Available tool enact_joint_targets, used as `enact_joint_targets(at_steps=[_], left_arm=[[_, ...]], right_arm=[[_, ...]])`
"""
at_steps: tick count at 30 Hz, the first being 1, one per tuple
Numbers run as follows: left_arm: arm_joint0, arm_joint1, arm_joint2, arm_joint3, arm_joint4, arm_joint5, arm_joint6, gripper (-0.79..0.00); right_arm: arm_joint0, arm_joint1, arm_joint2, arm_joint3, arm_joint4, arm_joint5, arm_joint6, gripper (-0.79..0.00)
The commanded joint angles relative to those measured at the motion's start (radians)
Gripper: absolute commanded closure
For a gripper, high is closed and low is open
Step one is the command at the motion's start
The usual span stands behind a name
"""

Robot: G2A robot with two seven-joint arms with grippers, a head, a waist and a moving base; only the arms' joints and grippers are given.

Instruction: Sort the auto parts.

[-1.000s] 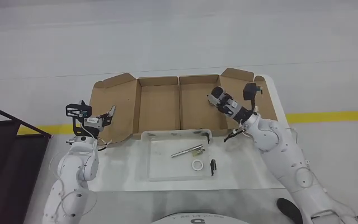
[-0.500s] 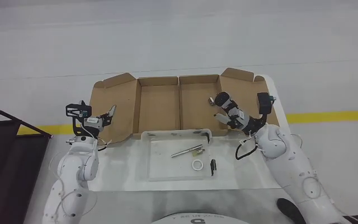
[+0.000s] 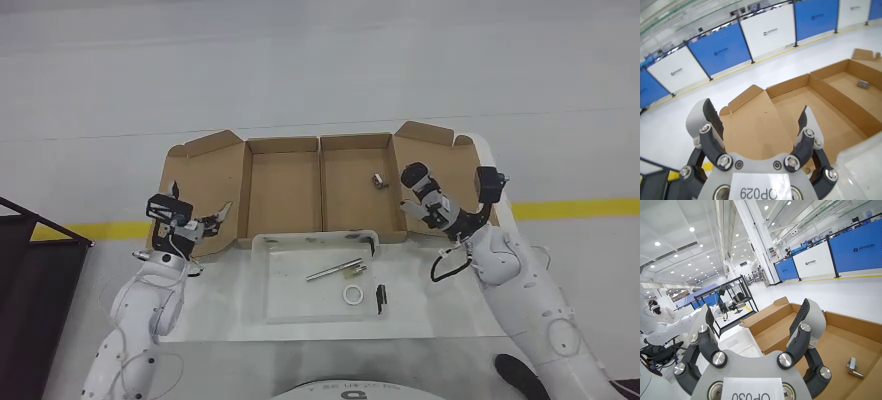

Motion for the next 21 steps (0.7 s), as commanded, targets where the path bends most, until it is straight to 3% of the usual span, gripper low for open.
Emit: enact_joint_targets(at_steps=[1, 11, 14, 15, 18, 21], left_arm=[[0.028, 0.001, 0.011, -0.001, 0.062, -0.006, 0.054, -0.785], [0.028, 0.001, 0.011, -0.001, 0.062, -0.006, 0.054, -0.785], [0.044, 0.001, 0.040, -0.035, 0.275, 0.121, 0.072, -0.785], [0.060, 0.000, 0.074, -0.047, 0.295, 0.110, 0.094, -0.785], [0.069, 0.003, 0.096, -0.080, 0.235, -0.041, 0.111, -0.785], [0.078, 0.015, 0.088, -0.131, 0.174, -0.275, 0.060, -0.785]], right_arm=[[-0.007, 0.003, 0.015, 0.003, 0.006, 0.001, -0.009, -0.785], [-0.009, 0.003, 0.018, 0.004, 0.007, 0.001, -0.010, -0.785], [-0.009, 0.003, 0.018, 0.004, 0.007, 0.001, -0.010, -0.785], [-0.009, 0.003, 0.018, 0.004, 0.007, 0.001, -0.010, -0.785], [-0.009, 0.003, 0.018, 0.004, 0.007, 0.001, -0.010, -0.785], [-0.009, 0.003, 0.018, 0.004, 0.007, 0.001, -0.010, -0.785]])
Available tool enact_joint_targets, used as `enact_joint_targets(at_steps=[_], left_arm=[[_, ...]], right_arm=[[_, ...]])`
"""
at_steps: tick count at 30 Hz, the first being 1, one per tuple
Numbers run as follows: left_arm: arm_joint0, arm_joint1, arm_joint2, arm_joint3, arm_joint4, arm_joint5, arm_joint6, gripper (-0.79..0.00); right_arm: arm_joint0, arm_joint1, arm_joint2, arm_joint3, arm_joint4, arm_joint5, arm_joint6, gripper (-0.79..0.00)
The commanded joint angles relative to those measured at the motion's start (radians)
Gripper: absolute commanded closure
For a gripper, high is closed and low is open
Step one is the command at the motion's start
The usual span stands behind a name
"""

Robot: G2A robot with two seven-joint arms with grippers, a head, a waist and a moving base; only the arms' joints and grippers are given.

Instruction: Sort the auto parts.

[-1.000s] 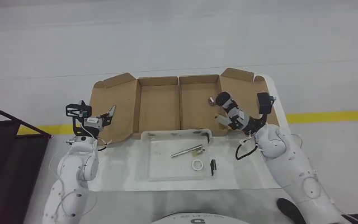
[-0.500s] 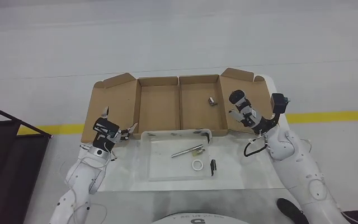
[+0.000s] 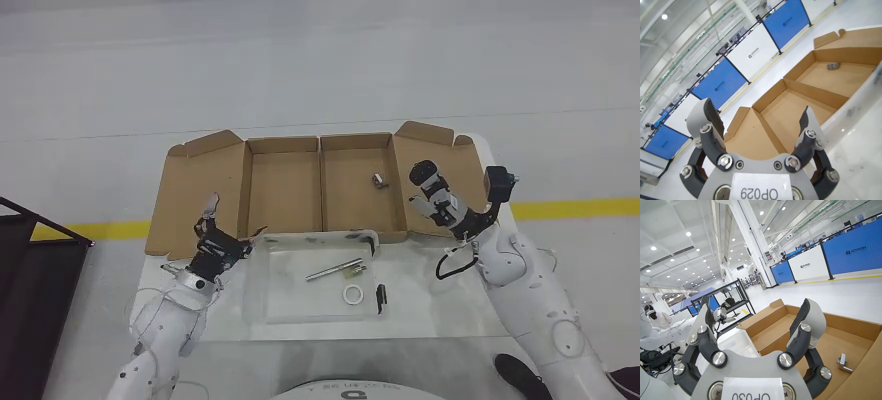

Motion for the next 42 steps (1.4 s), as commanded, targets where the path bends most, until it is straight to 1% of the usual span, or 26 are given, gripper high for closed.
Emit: enact_joint_targets(at_steps=[1, 3, 4, 5, 9, 13, 24, 25, 27, 29, 32, 38, 40, 41, 42], left_arm=[[-0.002, 0.008, -0.007, -0.033, -0.072, -0.330, -0.073, -0.785], [-0.013, 0.014, 0.004, -0.060, -0.081, -0.452, -0.139, -0.785], [-0.015, 0.016, 0.017, -0.059, -0.095, -0.499, -0.179, -0.785], [-0.021, 0.016, 0.029, -0.067, -0.101, -0.526, -0.218, -0.785], [-0.061, 0.011, 0.088, -0.068, -0.179, -0.554, -0.340, -0.785], [-0.102, 0.005, 0.132, -0.061, -0.233, -0.537, -0.437, -0.785], [-0.106, 0.005, 0.139, -0.059, -0.231, -0.534, -0.443, -0.785], [-0.106, 0.006, 0.148, -0.057, -0.217, -0.545, -0.443, -0.785], [-0.108, 0.011, 0.165, -0.041, -0.201, -0.607, -0.428, -0.785], [-0.115, 0.014, 0.175, -0.019, -0.189, -0.638, -0.416, -0.785], [-0.132, 0.018, 0.189, 0.009, -0.178, -0.669, -0.416, -0.785], [-0.198, 0.013, 0.246, 0.034, -0.196, -0.670, -0.504, -0.785], [-0.225, 0.010, 0.265, 0.039, -0.219, -0.667, -0.536, -0.751], [-0.240, 0.008, 0.273, 0.044, -0.227, -0.660, -0.555, -0.702], [-0.254, 0.006, 0.283, 0.048, -0.231, -0.650, -0.576, -0.674]], right_arm=[[0.000, 0.000, 0.000, 0.000, 0.000, 0.000, 0.000, -0.785], [0.000, 0.000, 0.000, 0.000, 0.000, 0.000, 0.000, -0.785], [0.000, 0.000, 0.000, 0.000, 0.000, 0.000, 0.000, -0.785], [0.000, 0.000, 0.000, 0.000, 0.000, 0.000, 0.000, -0.785], [0.000, 0.000, 0.000, 0.000, 0.000, 0.000, 0.000, -0.785], [0.000, 0.000, 0.000, 0.000, 0.000, 0.000, 0.000, -0.785], [0.000, 0.000, 0.000, 0.000, 0.000, 0.000, 0.000, -0.785], [0.000, 0.000, 0.000, 0.000, 0.000, 0.000, 0.000, -0.785], [0.000, 0.000, 0.000, 0.000, 0.000, 0.000, 0.000, -0.785], [0.000, 0.000, 0.000, 0.000, 0.000, 0.000, 0.000, -0.785], [0.000, 0.000, 0.000, 0.000, 0.000, 0.000, 0.000, -0.785], [0.000, 0.000, 0.000, 0.000, 0.000, 0.000, 0.000, -0.785], [0.000, 0.000, 0.000, 0.000, 0.000, 0.000, 0.000, -0.785], [0.000, 0.000, 0.000, 0.000, 0.000, 0.000, 0.000, -0.785], [0.000, 0.000, 0.000, 0.000, 0.000, 0.000, 0.000, -0.785]])
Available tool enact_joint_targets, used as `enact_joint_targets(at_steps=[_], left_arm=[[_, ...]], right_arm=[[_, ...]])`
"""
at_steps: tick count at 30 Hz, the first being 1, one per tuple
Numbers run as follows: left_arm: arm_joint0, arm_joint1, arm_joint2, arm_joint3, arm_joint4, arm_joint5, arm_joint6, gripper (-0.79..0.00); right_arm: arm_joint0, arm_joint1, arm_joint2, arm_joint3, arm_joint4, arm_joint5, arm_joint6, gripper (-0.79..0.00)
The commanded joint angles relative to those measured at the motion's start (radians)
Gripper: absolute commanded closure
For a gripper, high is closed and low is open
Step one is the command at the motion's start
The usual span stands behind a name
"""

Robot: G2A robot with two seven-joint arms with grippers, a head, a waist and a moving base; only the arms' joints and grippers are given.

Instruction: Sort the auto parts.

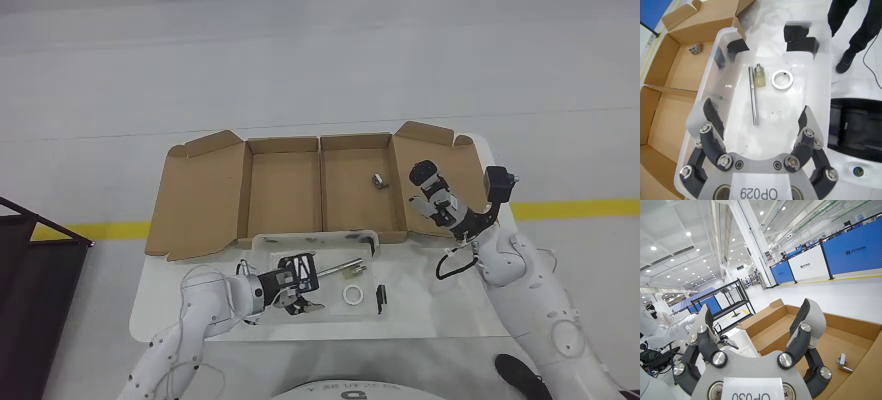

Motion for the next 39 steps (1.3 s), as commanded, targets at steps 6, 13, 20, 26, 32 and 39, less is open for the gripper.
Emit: enact_joint_targets(at_steps=[6, 13, 20, 26, 32, 39], left_arm=[[-0.095, -0.016, 0.091, 0.047, -0.006, 0.066, -0.124, -0.634], [-0.189, -0.038, 0.191, 0.137, -0.035, 0.115, -0.235, -0.582], [-0.255, -0.056, 0.256, 0.232, -0.056, 0.161, -0.286, -0.456], [-0.279, -0.063, 0.281, 0.279, -0.062, 0.188, -0.304, -0.449], [-0.293, -0.067, 0.298, 0.312, -0.072, 0.202, -0.317, -0.351], [-0.300, -0.067, 0.306, 0.303, -0.089, 0.201, -0.332, -0.151]], right_arm=[[0.000, 0.000, 0.000, 0.000, 0.000, 0.000, 0.000, -0.785], [0.000, 0.000, 0.000, 0.000, 0.000, 0.000, 0.000, -0.785], [0.000, 0.000, 0.000, 0.000, 0.000, 0.000, 0.000, -0.785], [0.000, 0.000, 0.000, 0.000, 0.000, 0.000, 0.000, -0.785], [0.000, 0.000, 0.000, 0.000, 0.000, 0.000, 0.000, -0.785], [0.000, 0.000, 0.000, 0.000, 0.000, 0.000, 0.000, -0.785]])
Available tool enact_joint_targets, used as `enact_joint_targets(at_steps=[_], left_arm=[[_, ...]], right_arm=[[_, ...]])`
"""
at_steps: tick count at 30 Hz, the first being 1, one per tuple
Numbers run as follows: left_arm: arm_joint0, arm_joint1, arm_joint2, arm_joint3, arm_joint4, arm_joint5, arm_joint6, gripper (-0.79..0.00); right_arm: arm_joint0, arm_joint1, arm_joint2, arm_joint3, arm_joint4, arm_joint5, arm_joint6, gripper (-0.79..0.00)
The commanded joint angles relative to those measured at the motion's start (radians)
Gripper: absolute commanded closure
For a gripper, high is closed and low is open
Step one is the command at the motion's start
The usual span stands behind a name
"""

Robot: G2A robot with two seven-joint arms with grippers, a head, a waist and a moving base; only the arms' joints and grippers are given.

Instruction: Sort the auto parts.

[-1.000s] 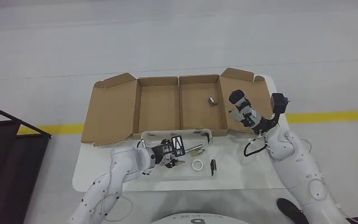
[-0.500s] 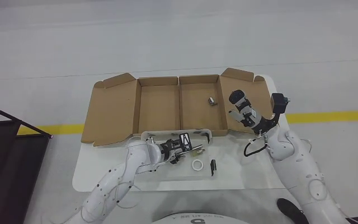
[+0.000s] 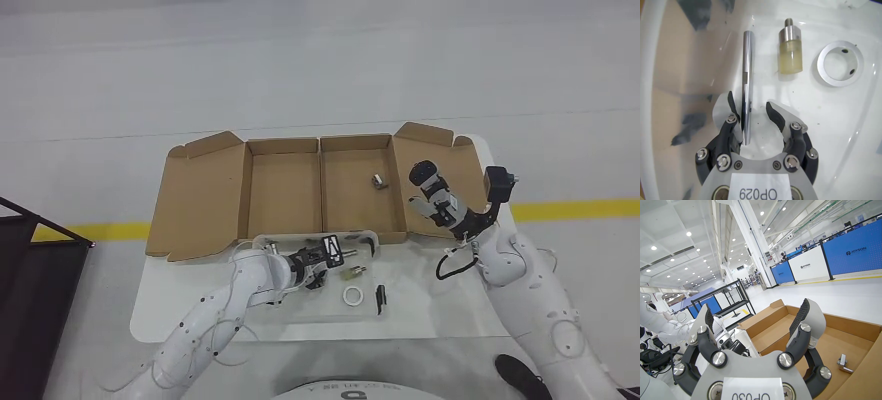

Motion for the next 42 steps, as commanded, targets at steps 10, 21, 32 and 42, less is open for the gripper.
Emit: enact_joint_targets(at_steps=[10, 21, 32, 42], left_arm=[[0.011, 0.011, -0.019, -0.061, -0.046, -0.038, -0.031, 0.000], [0.056, 0.034, -0.070, -0.150, -0.077, -0.075, -0.067, 0.000], [0.083, 0.050, -0.095, -0.180, -0.112, -0.104, -0.070, -0.228], [0.066, 0.052, -0.052, -0.155, -0.220, -0.147, -0.131, -0.271]], right_arm=[[0.000, 0.000, 0.000, 0.000, 0.000, 0.000, 0.000, -0.785], [0.000, 0.000, 0.000, 0.000, 0.000, 0.000, 0.000, -0.785], [0.000, 0.000, 0.000, 0.000, 0.000, 0.000, 0.000, -0.785], [0.000, 0.000, 0.000, 0.000, 0.000, 0.000, 0.000, -0.785]])
